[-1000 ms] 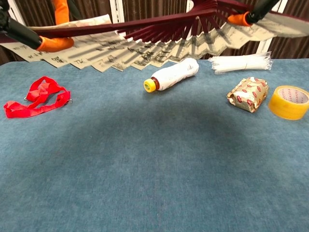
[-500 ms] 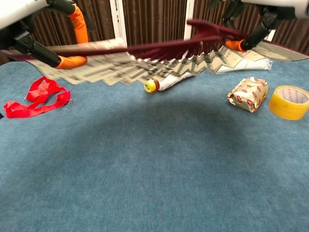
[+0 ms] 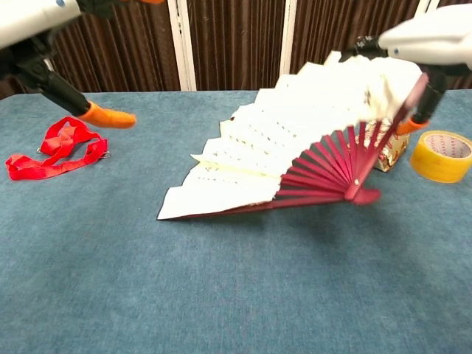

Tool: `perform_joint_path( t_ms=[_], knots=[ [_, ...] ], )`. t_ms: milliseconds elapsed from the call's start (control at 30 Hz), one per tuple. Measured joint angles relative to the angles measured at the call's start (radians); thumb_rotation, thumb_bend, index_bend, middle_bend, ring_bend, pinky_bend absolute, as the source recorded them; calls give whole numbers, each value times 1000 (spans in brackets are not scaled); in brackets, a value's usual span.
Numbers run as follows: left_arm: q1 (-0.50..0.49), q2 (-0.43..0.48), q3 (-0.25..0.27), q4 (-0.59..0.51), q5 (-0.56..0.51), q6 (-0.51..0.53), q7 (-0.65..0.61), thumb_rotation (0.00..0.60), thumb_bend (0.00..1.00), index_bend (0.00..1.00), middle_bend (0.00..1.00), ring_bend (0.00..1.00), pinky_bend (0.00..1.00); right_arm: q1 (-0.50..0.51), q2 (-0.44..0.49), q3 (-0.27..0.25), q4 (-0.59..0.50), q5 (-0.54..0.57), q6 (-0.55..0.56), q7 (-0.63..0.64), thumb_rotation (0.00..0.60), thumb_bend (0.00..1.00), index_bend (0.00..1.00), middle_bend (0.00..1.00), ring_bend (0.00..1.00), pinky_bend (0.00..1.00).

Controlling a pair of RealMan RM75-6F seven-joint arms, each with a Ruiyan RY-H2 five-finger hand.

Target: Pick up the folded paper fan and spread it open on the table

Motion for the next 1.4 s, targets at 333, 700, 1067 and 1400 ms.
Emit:
perform_joint_path(
  t_ms=[333, 700, 1067, 1400],
  knots=[
    [48, 197, 6, -118, 0, 27, 45, 600, 233, 21, 16, 0, 81, 23, 77, -76, -10, 194, 28, -215, 600, 155, 0, 32, 127, 137],
    [157, 382, 57, -57, 1, 83, -74, 600, 234, 61, 62, 0, 93, -106, 143, -27, 0, 26, 46, 247, 600, 156, 15, 39, 174, 152],
    [254, 467, 87, 169, -39, 126, -326, 600, 235, 94, 87, 0, 95, -358, 194, -67, 307, -345, 187, 721, 600, 156, 85, 46, 177, 152],
    [358, 448, 125, 427, -31, 163, -561, 600, 236, 95, 88, 0, 98, -617, 159, -176, 715, -587, 411, 1112, 600, 155, 95, 47, 181, 152]
  ],
)
